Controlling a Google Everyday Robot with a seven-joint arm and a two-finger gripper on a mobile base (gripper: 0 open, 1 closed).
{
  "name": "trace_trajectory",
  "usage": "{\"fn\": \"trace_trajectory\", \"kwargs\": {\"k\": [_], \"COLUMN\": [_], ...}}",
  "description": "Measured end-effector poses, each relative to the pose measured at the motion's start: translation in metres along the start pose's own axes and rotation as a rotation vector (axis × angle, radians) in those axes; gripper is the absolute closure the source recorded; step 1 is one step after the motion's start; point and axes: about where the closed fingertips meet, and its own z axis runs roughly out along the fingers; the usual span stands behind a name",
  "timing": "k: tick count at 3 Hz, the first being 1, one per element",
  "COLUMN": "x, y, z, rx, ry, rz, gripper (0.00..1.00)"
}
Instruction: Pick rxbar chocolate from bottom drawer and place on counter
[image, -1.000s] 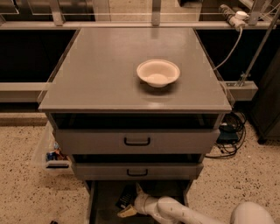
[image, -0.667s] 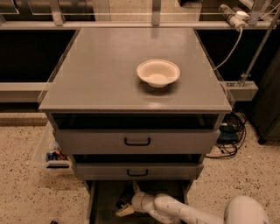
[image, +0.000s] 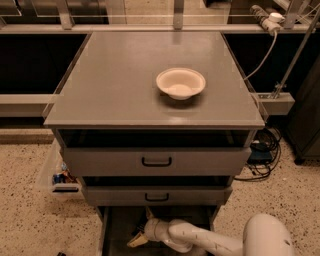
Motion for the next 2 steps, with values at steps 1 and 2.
{"fn": "trace_trajectory", "kwargs": {"k": [1, 2], "x": [0.0026, 0.0097], "y": [0.0047, 0.0066], "z": [0.0067, 0.0122], "rx": [-0.012, -0.021], "ry": [0.008, 0.023], "rz": [-0.01, -0.014], "gripper": [0.0, 0.0]}}
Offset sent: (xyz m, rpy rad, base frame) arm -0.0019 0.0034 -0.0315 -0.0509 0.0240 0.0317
